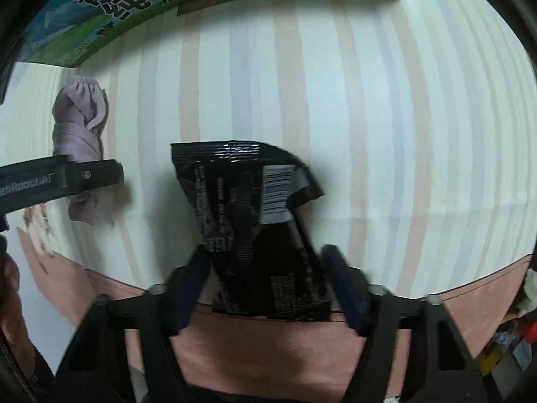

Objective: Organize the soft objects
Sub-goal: 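Grasp the lilac cloth toy with the left gripper while the right grasps the black pack, then drop both held items into the box and open both grippers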

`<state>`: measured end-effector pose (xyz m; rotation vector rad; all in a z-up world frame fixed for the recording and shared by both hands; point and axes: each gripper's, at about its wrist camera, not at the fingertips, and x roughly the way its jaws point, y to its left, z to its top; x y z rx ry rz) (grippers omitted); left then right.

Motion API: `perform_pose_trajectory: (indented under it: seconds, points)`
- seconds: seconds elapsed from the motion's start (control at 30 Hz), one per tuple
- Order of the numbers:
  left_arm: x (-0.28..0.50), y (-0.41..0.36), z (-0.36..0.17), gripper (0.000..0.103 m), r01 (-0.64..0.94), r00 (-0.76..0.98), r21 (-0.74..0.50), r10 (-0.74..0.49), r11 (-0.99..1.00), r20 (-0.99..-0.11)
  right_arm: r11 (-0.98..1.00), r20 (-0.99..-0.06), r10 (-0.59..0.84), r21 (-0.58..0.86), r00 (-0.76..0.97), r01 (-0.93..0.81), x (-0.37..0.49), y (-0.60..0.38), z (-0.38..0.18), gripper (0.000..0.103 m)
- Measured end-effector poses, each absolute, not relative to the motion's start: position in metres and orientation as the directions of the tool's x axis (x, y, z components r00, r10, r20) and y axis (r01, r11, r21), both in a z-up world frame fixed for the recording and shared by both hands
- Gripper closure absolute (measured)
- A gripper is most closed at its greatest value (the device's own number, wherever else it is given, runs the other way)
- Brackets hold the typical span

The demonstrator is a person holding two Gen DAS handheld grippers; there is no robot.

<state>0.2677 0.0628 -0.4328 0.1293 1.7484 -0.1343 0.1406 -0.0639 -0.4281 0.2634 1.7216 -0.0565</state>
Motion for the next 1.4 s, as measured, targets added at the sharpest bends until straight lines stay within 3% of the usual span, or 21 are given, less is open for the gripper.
perform_pose_trajectory:
  seconds: [0.27, 0.53, 0.7, 0.9, 1.3, 1.4]
  points:
    - [0.229, 0.041, -0.390, 0.066, 0.208, -0.136, -0.067, -0.039, 0.976, -0.990, 0.964, -0.971, 0.204, 0.177, -0.125, 0.197, 0.138, -0.080, -0.398, 0.053]
    - [0.268, 0.018, -0.249, 0.066, 0.263, 0.074, -0.128, -0.153, 0.956, -0.986, 0.955, -0.963, 0.250, 0.262, 0.098, 0.138, 0.162, -0.102, -0.263, 0.054]
    - [0.322, 0.014, -0.211, 0.066, 0.272, 0.147, -0.053, -0.096, 0.961, -0.984, 0.971, -0.965, 0.169, 0.198, 0.199, 0.134, 0.234, -0.140, -0.205, 0.054]
    - [0.393, 0.034, -0.243, 0.066, 0.235, 0.093, 0.024, 0.002, 0.972, -0.996, 0.987, -0.984, -0.008, 0.022, 0.180, 0.162, 0.317, -0.165, -0.215, 0.054]
    - [0.440, 0.039, -0.341, 0.063, 0.223, -0.080, 0.102, 0.123, 0.969, -0.989, 0.971, -0.987, -0.160, -0.158, -0.002, 0.179, 0.387, -0.180, -0.290, 0.053]
    - [0.444, 0.045, -0.351, 0.060, 0.197, -0.126, 0.068, 0.094, 0.978, -0.988, 0.970, -0.988, -0.146, -0.154, -0.053, 0.188, 0.394, -0.183, -0.302, 0.042]
